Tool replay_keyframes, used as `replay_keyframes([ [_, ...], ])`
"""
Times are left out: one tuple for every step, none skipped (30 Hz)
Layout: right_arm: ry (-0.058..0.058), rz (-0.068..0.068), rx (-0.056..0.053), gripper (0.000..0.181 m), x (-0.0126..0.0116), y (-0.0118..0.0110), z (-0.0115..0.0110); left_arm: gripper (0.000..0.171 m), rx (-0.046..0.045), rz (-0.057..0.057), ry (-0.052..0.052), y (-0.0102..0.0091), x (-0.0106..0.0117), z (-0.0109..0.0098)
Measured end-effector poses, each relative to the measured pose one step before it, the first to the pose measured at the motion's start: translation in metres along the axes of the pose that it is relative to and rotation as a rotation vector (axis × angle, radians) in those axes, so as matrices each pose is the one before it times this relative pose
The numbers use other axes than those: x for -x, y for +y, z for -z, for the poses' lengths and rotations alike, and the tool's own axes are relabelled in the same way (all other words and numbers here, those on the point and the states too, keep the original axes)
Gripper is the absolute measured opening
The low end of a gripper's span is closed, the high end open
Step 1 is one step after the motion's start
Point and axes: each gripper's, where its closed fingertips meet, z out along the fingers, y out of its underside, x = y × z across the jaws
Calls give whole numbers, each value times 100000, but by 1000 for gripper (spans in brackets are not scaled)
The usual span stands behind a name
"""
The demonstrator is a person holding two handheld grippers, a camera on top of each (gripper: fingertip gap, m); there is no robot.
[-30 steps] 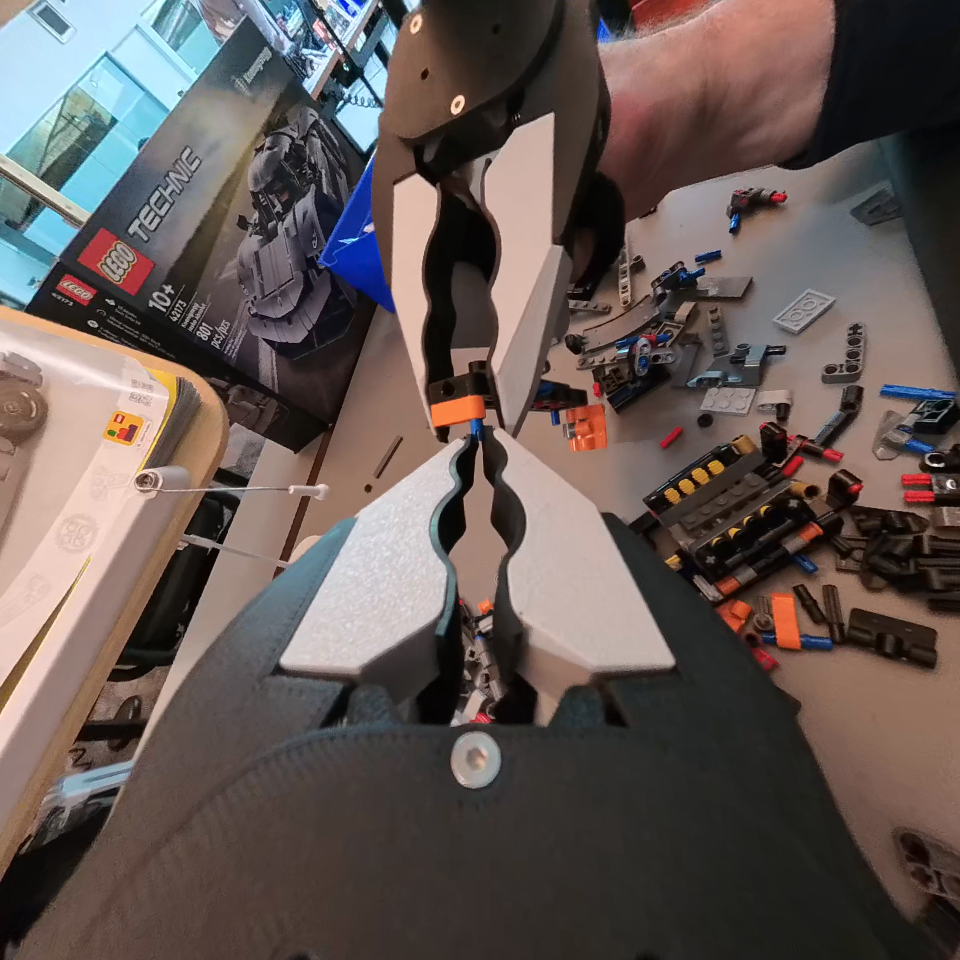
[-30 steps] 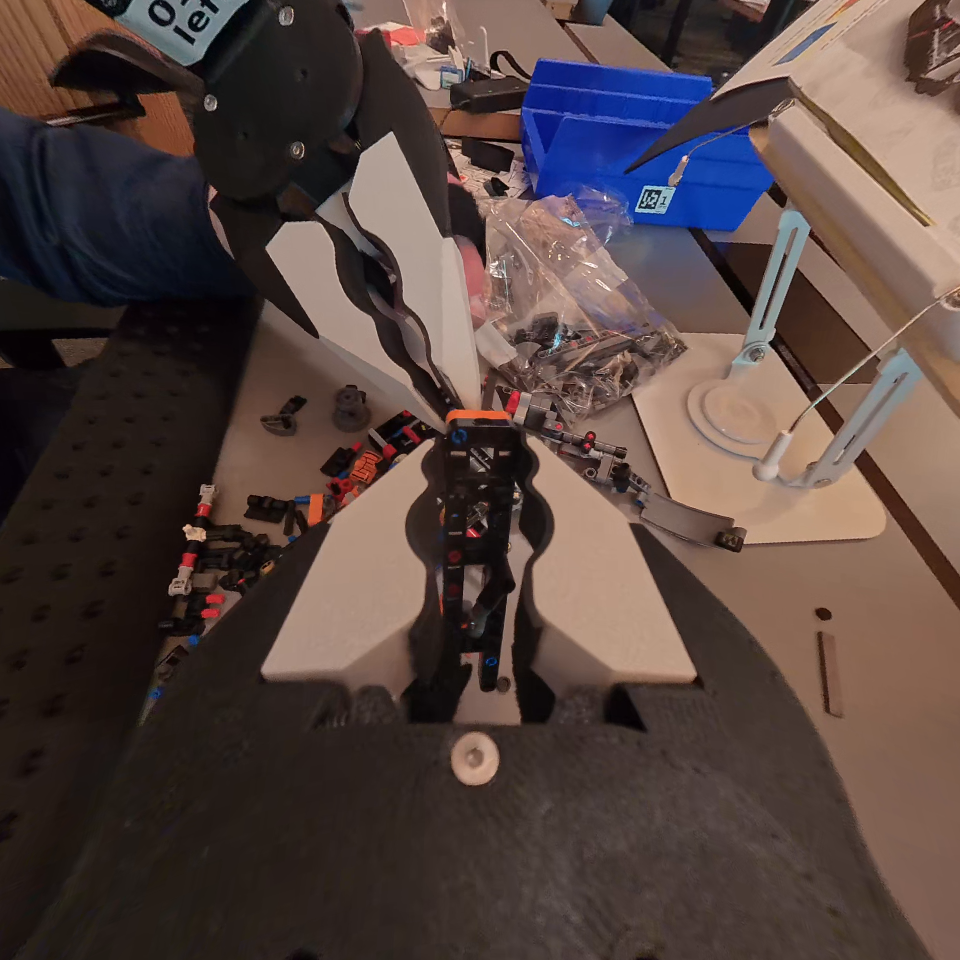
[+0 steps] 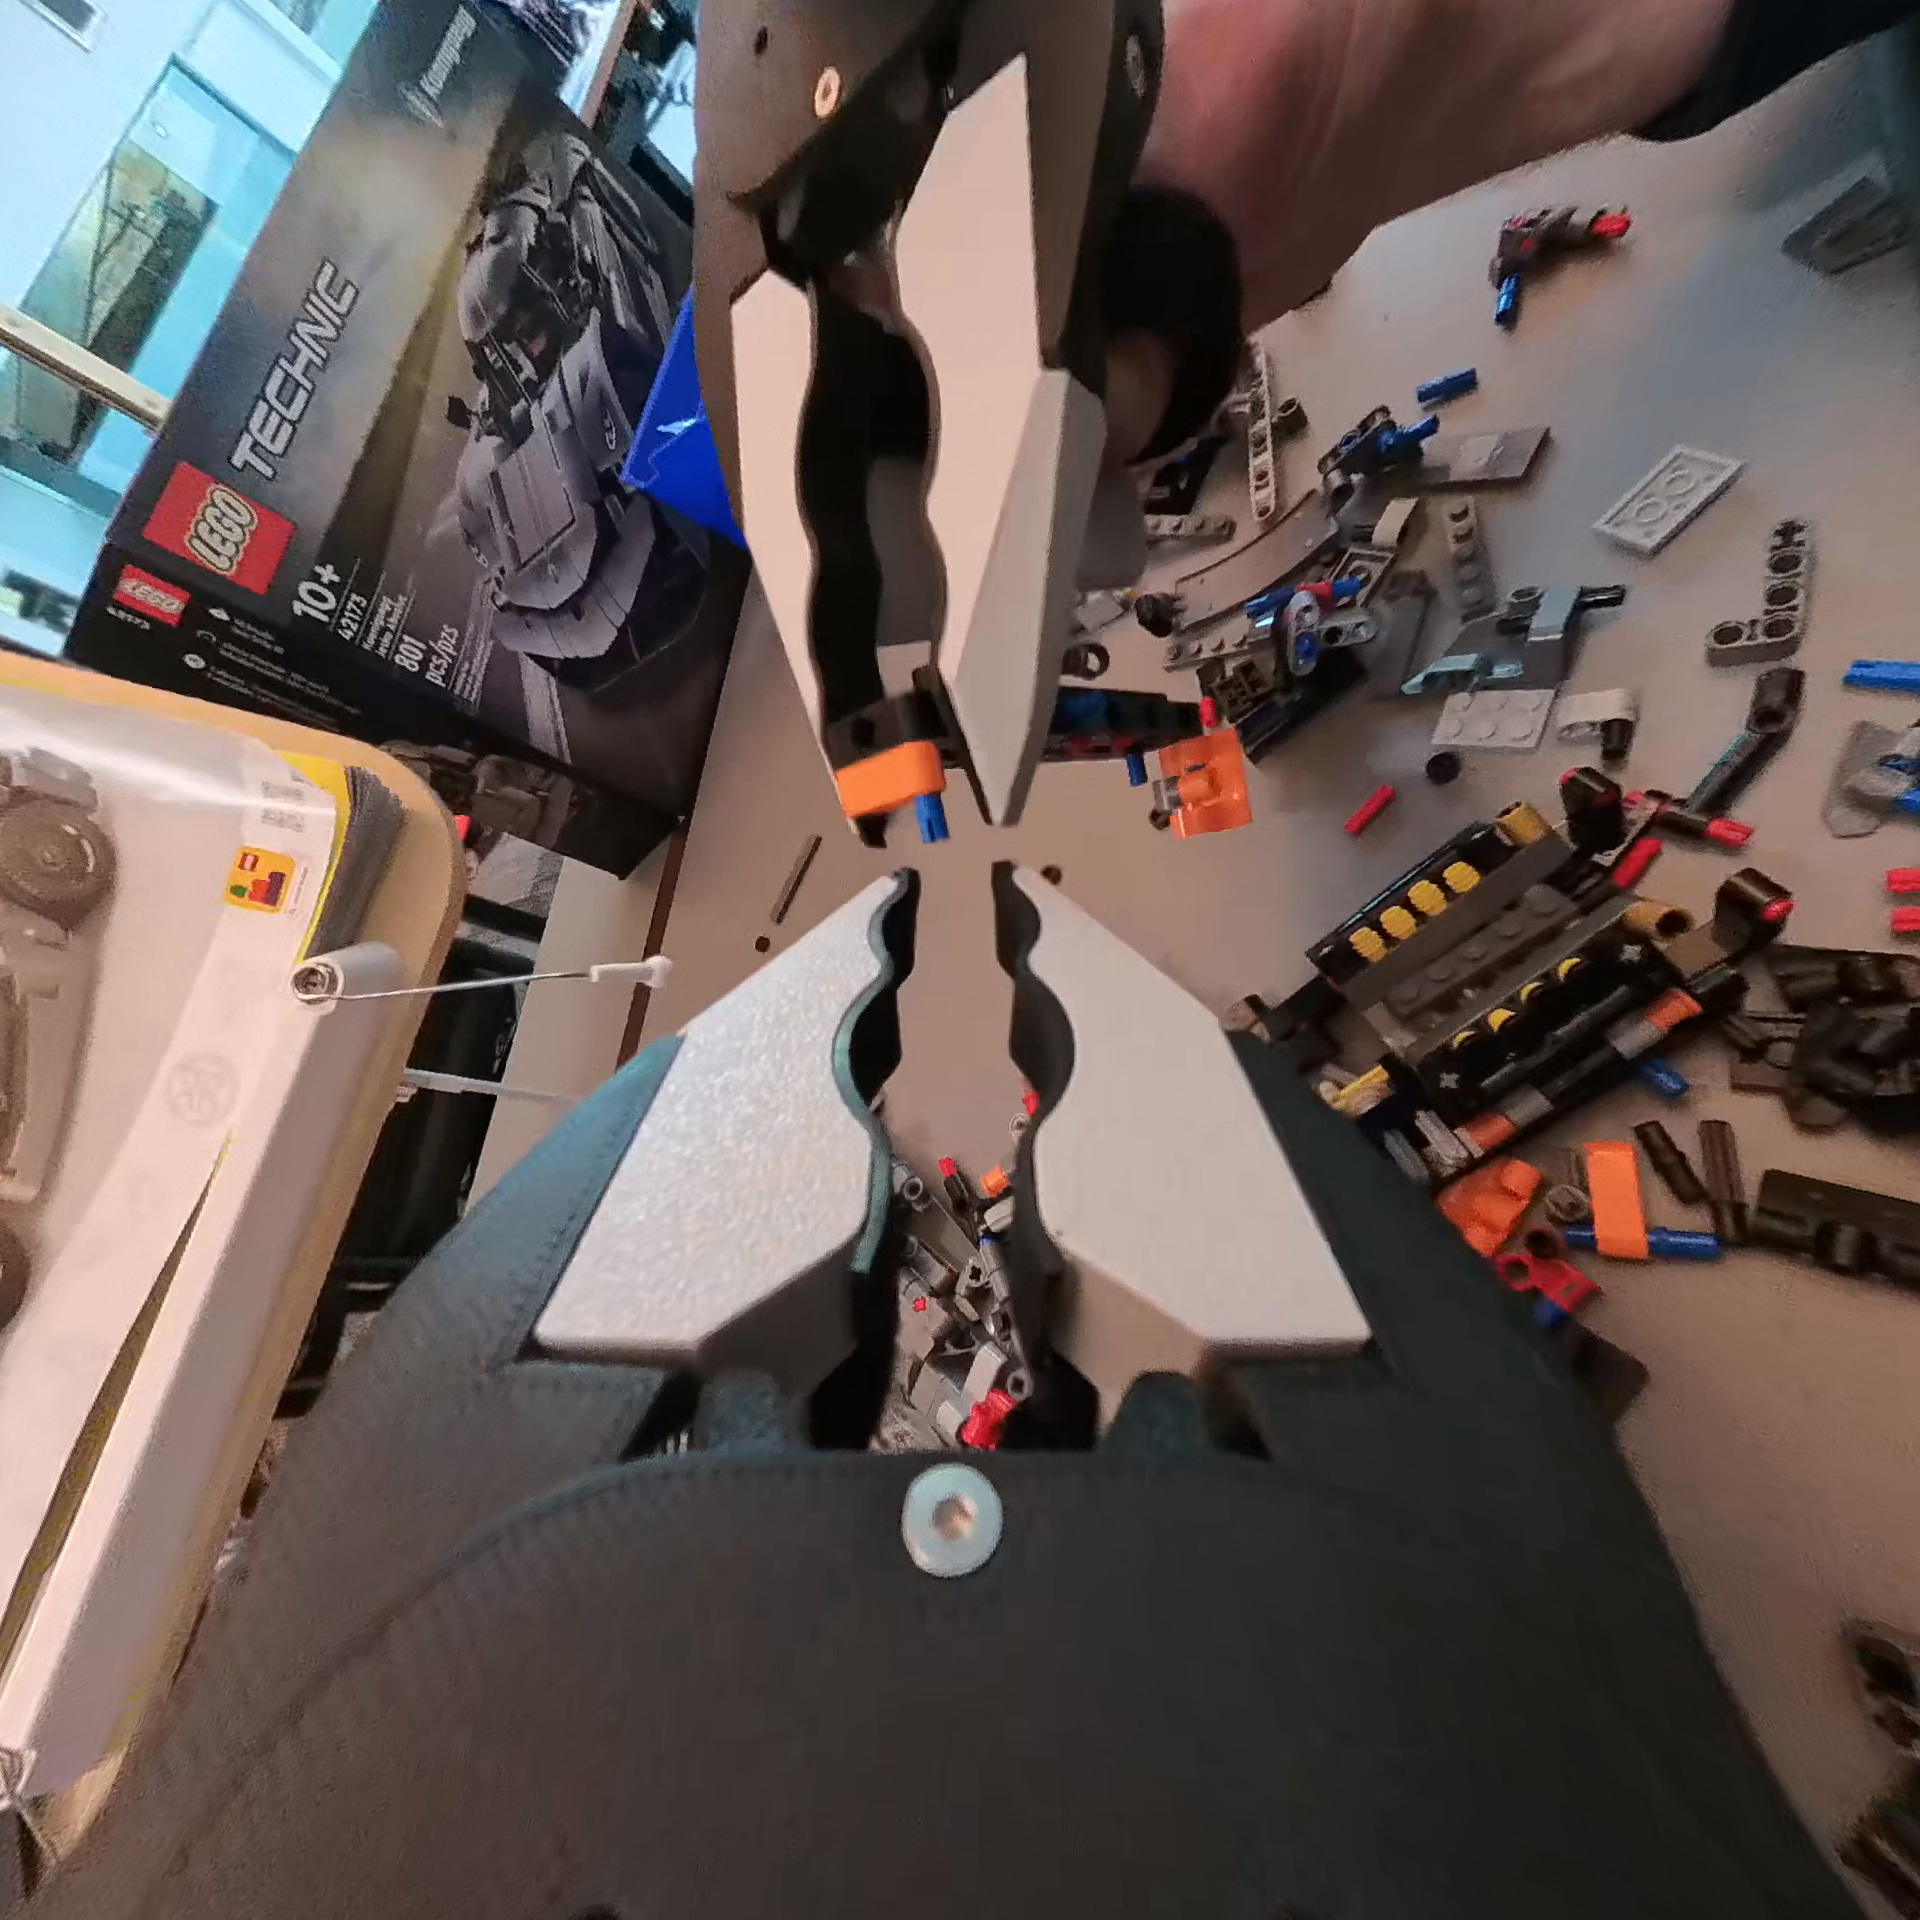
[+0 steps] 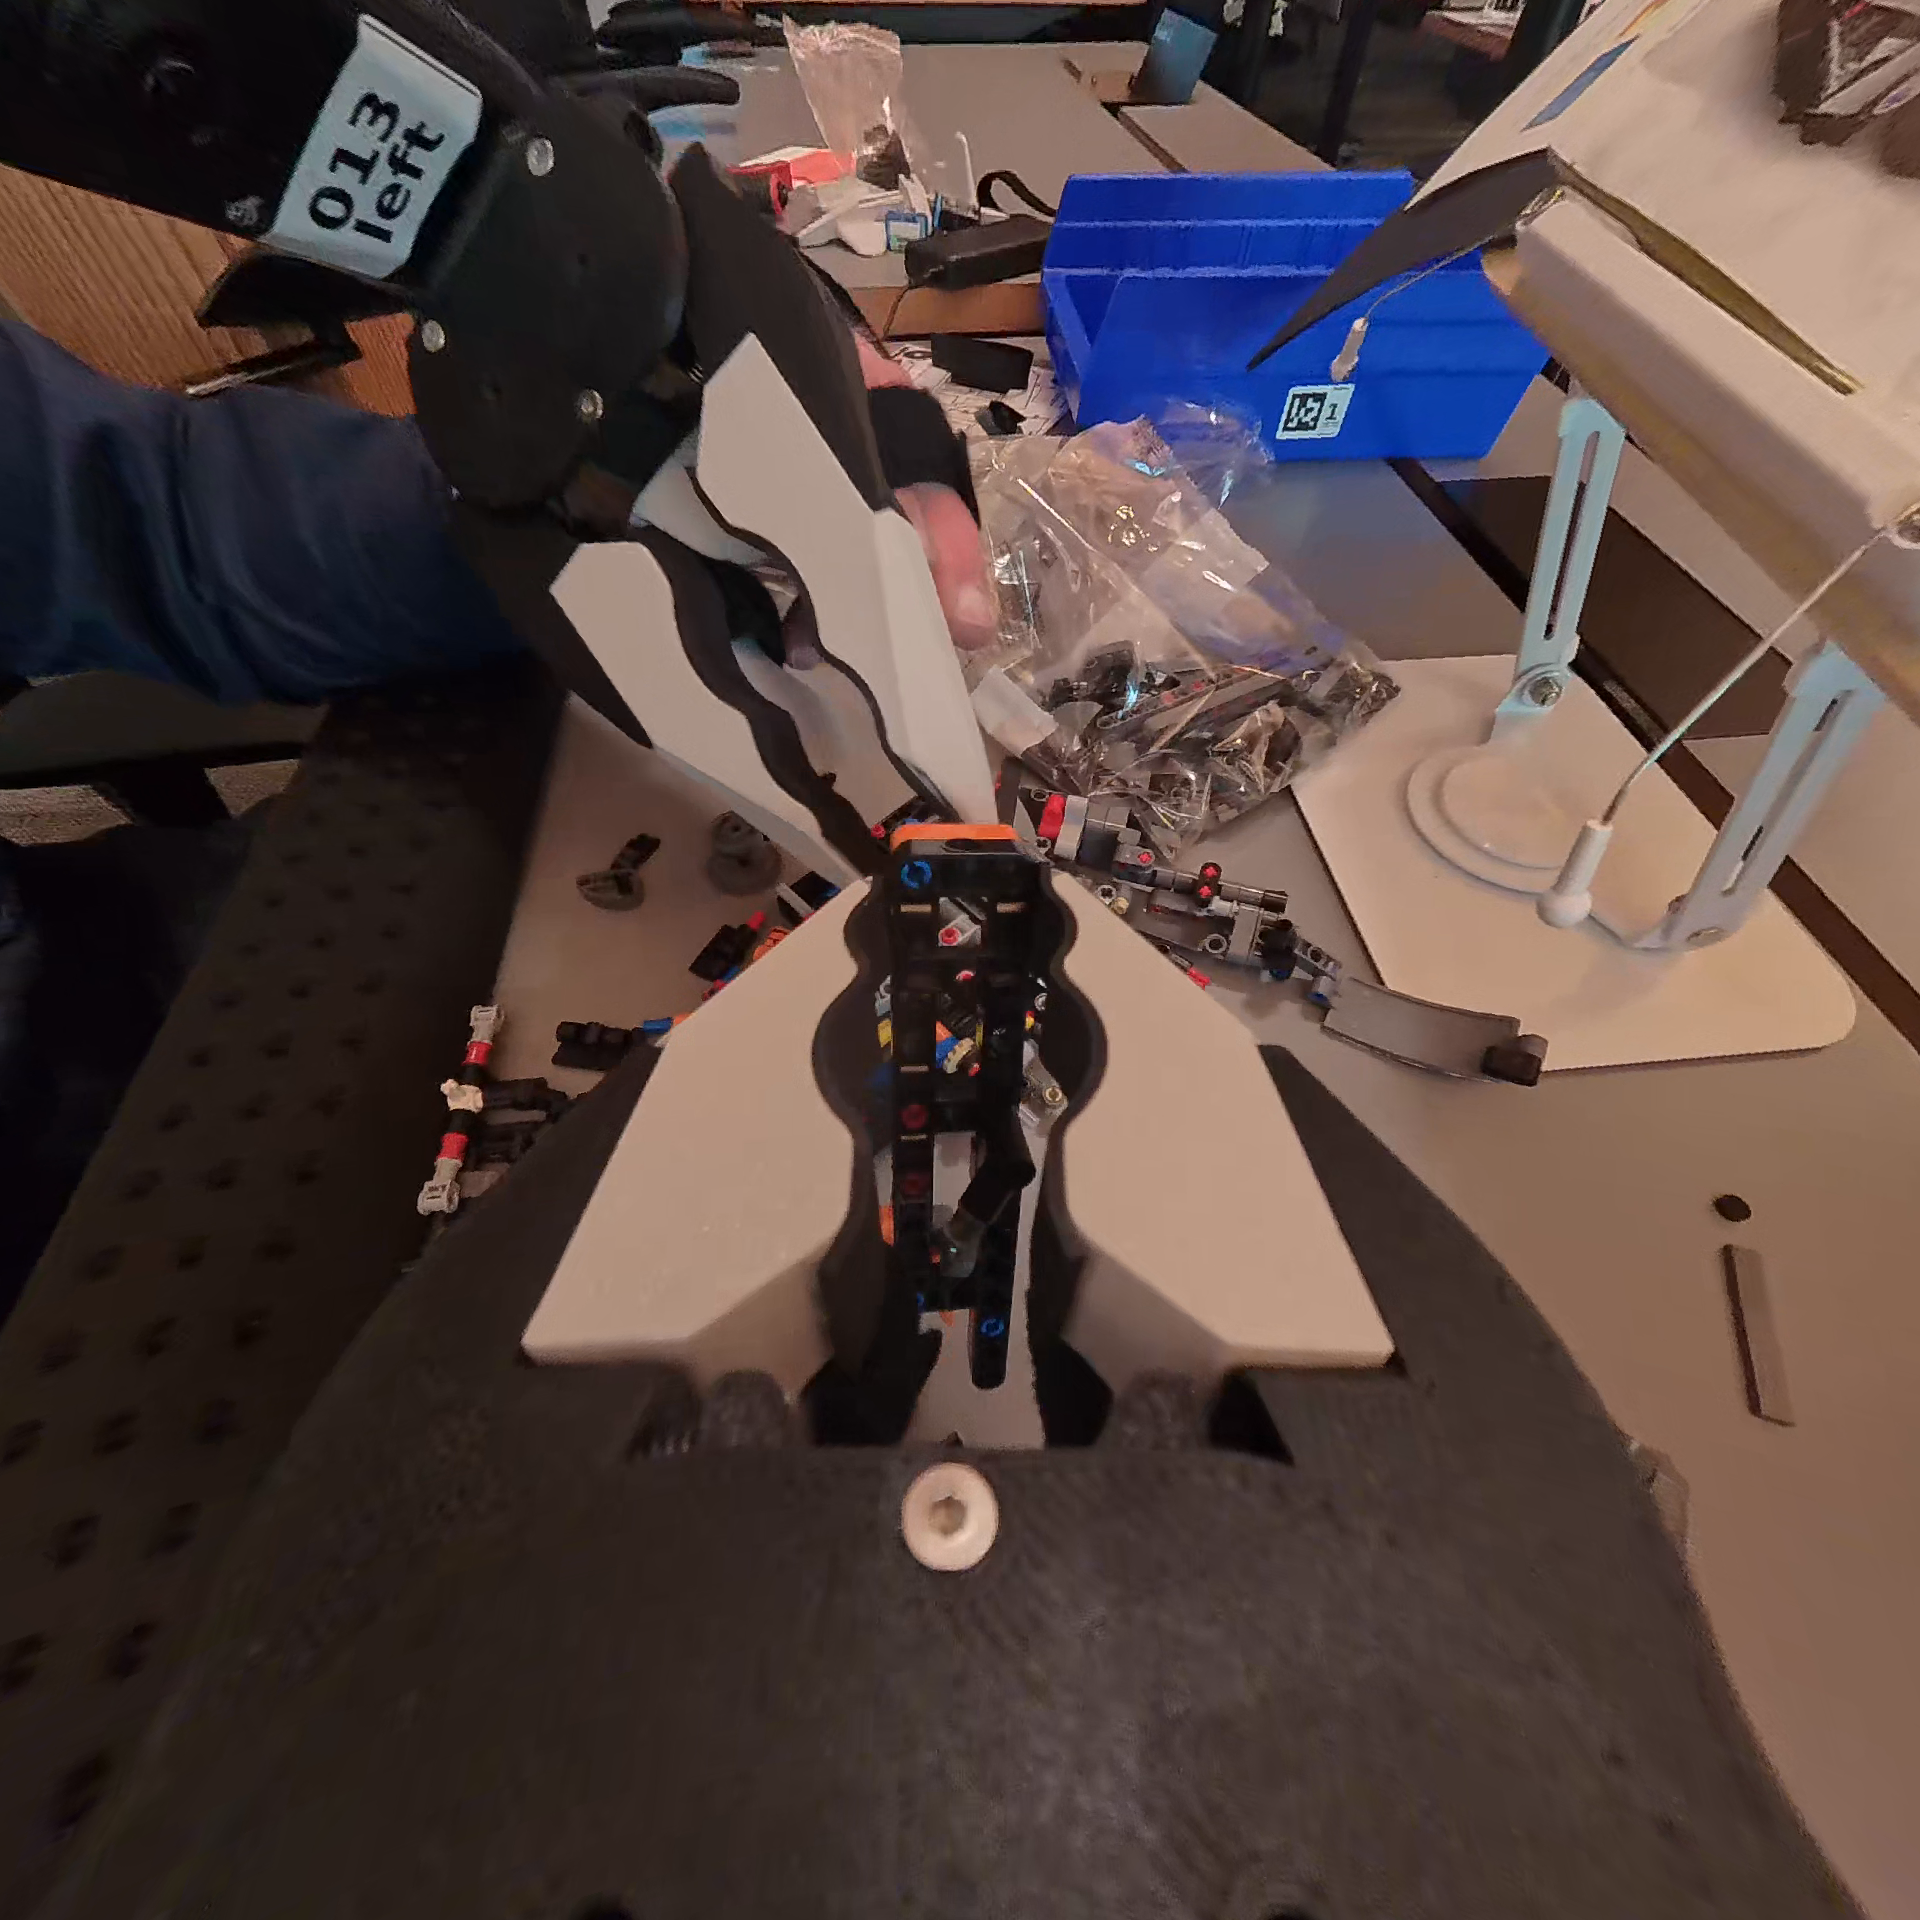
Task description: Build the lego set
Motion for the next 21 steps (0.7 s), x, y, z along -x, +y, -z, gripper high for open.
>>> replay_keyframes([
  [310,802,1596,23,42,213,-179,11,-1004,41,278,-183,-82,-74],
  [747,1027,2135,24,-6,305,-186,9,-109,-96,765,-63,-148,-8],
  [667,978,1460,24,11,202,-134,9,1060,-1053,-938,145,95,-17],
  [449,718,534,24,21,49,-53,7,-523,-811,-720,-92,67,93],
  [588,885,669,23,6,54,-67,6,-812,339,373,-177,-42,125],
  [961,1226,911,24,-18,70,-96,6,133,-304,285,-59,-48,79],
  [931,1629,936,24,33,49,-97,7,1153,-1073,-313,99,3,7],
  [1371,1928,1087,24,3,54,-87,6,1169,-869,488,130,-148,-50],
  [1595,2364,1772,24,-21,134,-100,4,1084,-288,1306,146,-263,-116],
  [1527,2372,2120,24,4,185,-119,3,1181,-105,894,195,-205,-141],
  [1604,2316,2024,24,-8,189,-126,3,1084,-511,124,188,-90,-106],
  [1437,1790,1307,24,-36,111,-108,3,449,-229,71,85,-39,-25],
  [487,681,502,24,8,41,-58,2,-118,454,502,-5,-47,35],
  [94,272,111,24,17,-1,-17,2,-169,902,197,-33,20,36],
  [1004,1086,202,23,-49,-23,10,2,519,-61,-262,-9,43,38],
  [1831,1959,879,24,-65,10,-51,2,1330,-929,-433,114,28,-3],
  [2164,2152,1599,24,-69,91,-117,2,1596,-434,57,128,-39,-16],
  [1544,1831,1389,24,-5,77,-132,2,304,-113,-427,-9,-4,-1],
  [488,1036,149,26,73,-49,-77,2,274,62,-35,4,-26,-44],
  [-534,39,-726,28,150,-180,-3,2,1050,-318,580,99,-110,-70],
  [-539,-328,-313,29,113,-125,19,2,106,-1021,-642,-45,4,-10],
])
